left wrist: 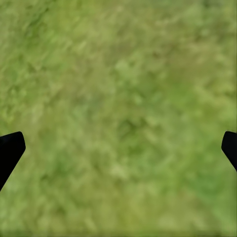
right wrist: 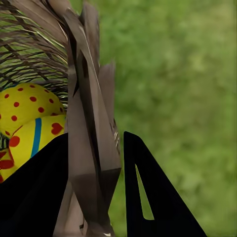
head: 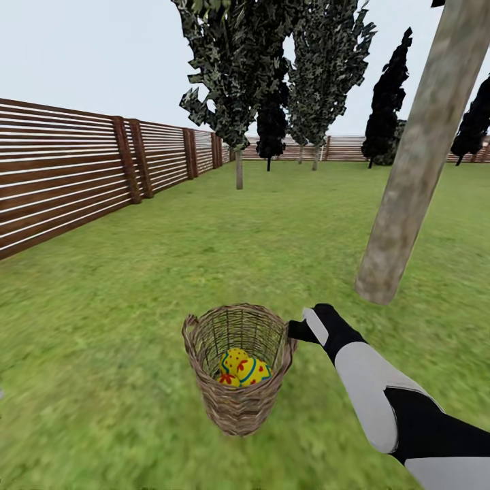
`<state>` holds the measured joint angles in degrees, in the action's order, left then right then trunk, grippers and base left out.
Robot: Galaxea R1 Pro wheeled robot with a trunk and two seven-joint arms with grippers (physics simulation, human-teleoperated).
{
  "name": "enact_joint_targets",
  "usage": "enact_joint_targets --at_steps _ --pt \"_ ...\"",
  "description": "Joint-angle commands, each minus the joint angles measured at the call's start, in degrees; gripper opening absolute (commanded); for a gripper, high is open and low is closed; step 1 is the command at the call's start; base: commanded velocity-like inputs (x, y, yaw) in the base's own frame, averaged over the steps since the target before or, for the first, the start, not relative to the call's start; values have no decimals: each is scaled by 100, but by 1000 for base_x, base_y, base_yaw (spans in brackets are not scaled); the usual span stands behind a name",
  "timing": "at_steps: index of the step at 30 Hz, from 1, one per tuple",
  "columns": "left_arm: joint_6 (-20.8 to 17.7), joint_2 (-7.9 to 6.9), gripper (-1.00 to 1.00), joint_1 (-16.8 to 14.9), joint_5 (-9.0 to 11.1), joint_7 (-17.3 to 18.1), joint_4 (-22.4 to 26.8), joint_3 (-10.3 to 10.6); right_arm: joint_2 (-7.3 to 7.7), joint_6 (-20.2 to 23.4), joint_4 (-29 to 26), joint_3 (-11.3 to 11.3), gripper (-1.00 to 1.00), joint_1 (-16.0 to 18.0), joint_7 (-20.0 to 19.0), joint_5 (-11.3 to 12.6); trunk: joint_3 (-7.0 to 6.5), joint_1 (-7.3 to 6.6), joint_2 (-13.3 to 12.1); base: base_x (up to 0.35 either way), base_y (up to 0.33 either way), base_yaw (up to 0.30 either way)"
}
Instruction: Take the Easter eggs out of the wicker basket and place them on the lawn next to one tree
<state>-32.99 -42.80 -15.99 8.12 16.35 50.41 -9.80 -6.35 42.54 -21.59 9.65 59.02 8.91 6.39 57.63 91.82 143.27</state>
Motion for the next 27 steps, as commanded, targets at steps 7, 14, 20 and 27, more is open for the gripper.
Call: enact_joint_targets --at_steps 7,14,20,27 --pt "-41 0 100 -3 50 0 7 -7 2 8 -12 26 -100 4 49 117 161 16 13 0 0 0" --pt "-41 0 100 -1 50 -2 9 -4 2 8 -12 25 -100 4 49 117 316 34 22 0 0 0" --pt "-41 0 100 -3 50 -1 9 -5 -6 8 -12 20 -100 4 49 117 449 50 30 0 0 0" --pt "-41 0 100 -2 50 -6 5 -4 -6 8 -12 19 -100 4 49 117 604 68 40 0 0 0"
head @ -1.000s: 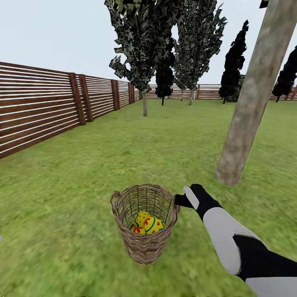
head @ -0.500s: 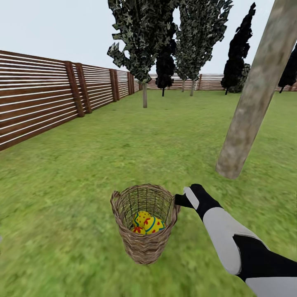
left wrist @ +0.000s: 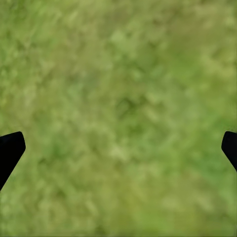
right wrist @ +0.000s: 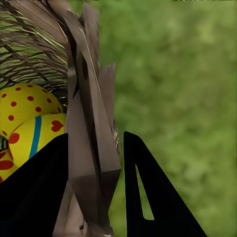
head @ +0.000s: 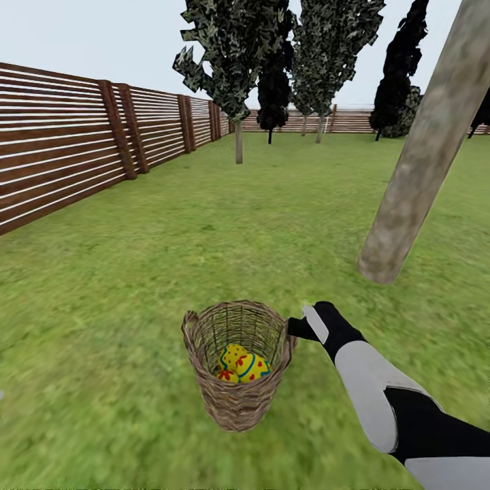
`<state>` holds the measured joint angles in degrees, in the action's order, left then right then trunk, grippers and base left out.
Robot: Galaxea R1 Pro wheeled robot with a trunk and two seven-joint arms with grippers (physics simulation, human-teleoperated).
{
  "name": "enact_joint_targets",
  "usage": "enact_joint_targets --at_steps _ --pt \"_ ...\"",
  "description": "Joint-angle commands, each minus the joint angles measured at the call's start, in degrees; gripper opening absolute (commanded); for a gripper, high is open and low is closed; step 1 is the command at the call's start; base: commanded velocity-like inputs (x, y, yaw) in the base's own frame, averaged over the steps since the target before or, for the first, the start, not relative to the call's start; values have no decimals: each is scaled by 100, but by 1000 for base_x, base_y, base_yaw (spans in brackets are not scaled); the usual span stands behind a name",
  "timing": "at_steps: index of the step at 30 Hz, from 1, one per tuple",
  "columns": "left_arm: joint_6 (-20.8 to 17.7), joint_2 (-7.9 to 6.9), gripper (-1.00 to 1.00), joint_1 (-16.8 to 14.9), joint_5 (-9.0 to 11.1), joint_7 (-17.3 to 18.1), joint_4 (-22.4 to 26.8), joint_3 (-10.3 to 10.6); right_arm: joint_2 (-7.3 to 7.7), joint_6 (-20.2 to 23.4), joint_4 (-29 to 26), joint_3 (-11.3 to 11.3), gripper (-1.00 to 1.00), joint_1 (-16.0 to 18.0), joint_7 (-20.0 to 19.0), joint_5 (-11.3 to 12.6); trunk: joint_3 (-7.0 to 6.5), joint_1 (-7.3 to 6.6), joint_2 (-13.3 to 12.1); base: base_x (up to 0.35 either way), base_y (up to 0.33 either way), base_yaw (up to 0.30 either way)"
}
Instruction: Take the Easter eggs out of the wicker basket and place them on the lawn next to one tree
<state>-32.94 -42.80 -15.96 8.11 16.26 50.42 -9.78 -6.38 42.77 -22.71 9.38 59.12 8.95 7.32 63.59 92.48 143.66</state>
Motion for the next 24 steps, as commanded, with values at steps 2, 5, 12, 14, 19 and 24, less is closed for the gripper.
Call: enact_joint_targets --at_steps 2,5,12,14,19,24 --pt "-46 0 100 -4 50 1 7 -7 -4 -14 100 47 -100 -5 46 24 52 7 3 0 0 0" --pt "-46 0 100 -6 50 7 10 -6 -4 -14 100 47 -100 -5 46 24 52 7 3 0 0 0" --pt "-46 2 100 -7 50 7 11 -6 -4 -14 100 47 -100 -5 46 24 119 15 7 0 0 0" --pt "-46 1 100 -7 50 8 12 -6 2 -14 100 47 -100 -5 46 24 119 15 7 0 0 0" --pt "-48 2 100 -5 50 10 11 -6 4 -14 100 47 100 -5 46 24 119 15 7 0 0 0" --pt "-51 2 100 -9 50 14 12 -6 14 -14 100 47 100 -5 46 24 119 15 7 0 0 0"
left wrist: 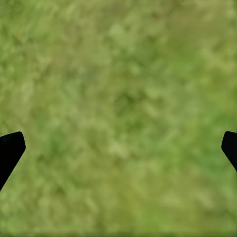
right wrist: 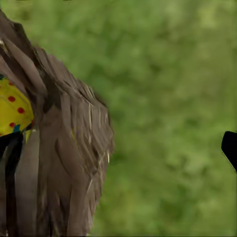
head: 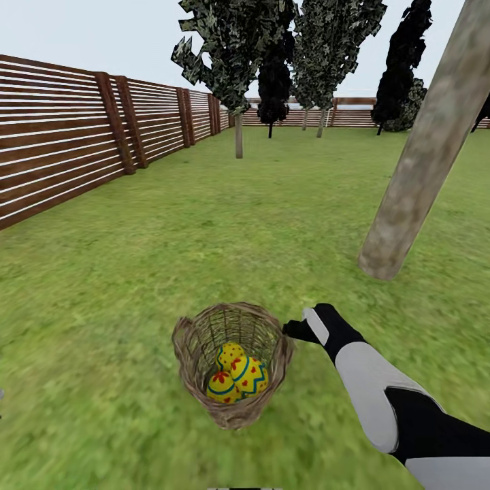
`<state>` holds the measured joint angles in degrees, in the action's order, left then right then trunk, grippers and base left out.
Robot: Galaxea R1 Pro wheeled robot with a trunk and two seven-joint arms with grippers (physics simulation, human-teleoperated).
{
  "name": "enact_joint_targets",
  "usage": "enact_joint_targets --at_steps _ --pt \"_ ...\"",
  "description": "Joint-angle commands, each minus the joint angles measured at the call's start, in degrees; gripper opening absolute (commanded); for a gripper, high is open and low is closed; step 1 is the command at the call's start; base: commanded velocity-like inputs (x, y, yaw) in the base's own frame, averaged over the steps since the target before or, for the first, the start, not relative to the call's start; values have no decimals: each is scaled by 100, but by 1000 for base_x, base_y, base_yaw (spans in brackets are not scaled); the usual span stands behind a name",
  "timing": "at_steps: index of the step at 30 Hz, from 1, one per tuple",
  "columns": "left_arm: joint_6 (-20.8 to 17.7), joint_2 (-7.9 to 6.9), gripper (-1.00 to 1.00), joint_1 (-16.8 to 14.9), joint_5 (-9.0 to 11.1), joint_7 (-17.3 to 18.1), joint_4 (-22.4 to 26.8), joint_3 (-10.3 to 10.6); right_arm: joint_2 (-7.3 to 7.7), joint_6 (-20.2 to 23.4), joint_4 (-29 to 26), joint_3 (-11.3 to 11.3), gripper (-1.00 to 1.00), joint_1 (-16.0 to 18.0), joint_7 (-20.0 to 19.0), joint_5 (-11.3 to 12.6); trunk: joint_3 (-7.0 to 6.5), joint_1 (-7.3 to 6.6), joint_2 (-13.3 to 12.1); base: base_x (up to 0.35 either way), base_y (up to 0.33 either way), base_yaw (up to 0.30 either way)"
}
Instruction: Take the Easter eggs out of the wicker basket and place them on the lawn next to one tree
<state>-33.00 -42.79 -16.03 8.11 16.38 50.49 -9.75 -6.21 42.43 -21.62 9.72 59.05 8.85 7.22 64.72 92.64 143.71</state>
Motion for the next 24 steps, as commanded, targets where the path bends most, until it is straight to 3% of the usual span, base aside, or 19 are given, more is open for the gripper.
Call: enact_joint_targets --at_steps 1,10,24 --pt "-47 -1 100 -1 50 0 5 -10 -3 20 -9 12 100 2 56 34 5 -1 2 0 0 0" --pt "-48 2 100 2 51 6 5 -10 -10 20 -9 12 100 2 56 34 5 -1 2 0 0 0" --pt "-49 0 100 0 50 6 4 -10 -15 20 -9 12 100 2 56 34 -305 -37 -17 0 0 0"
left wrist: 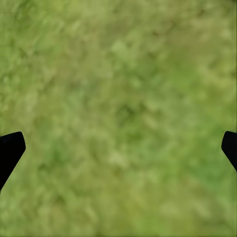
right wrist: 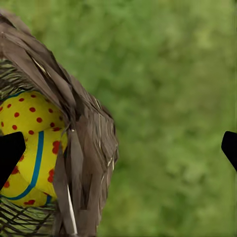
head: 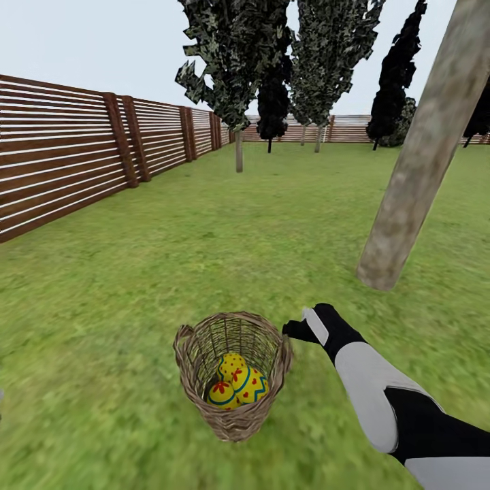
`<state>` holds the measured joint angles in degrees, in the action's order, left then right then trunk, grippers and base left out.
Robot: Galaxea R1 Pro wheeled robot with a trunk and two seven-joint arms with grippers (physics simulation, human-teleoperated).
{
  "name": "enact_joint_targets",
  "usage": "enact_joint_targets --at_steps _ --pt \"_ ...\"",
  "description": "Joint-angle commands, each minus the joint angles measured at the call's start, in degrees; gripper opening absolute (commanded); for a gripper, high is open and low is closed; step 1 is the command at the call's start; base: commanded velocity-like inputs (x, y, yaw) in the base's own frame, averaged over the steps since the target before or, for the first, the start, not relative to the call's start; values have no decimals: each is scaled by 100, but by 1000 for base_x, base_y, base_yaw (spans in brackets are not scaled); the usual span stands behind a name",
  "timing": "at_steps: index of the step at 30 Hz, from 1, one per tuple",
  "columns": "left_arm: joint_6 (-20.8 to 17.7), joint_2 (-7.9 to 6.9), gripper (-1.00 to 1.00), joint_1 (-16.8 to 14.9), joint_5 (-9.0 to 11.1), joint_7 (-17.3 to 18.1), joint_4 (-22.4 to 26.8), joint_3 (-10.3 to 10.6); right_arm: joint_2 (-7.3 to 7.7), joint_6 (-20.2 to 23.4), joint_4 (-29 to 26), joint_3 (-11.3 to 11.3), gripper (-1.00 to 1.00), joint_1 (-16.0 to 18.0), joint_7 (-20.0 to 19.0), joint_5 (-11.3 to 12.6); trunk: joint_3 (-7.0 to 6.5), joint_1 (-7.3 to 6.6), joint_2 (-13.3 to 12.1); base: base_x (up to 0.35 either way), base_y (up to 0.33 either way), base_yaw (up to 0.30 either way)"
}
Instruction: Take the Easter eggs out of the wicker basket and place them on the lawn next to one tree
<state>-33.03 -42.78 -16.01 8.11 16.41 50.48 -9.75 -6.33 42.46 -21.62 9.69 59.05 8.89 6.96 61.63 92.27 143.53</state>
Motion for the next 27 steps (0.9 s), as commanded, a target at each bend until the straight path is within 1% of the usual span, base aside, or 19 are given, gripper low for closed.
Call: enact_joint_targets --at_steps 1,23,27 --pt "-46 0 100 -1 51 2 5 -9 -3 17 -9 15 100 1 51 60 -17 -3 0 0 0 0" --pt "-46 -2 100 1 51 -6 -2 -9 0 17 -12 18 100 1 51 60 -505 -60 -29 0 0 0" --pt "-44 2 100 1 51 -8 -3 -9 0 17 -10 23 100 1 51 60 -576 -148 -189 0 0 0"
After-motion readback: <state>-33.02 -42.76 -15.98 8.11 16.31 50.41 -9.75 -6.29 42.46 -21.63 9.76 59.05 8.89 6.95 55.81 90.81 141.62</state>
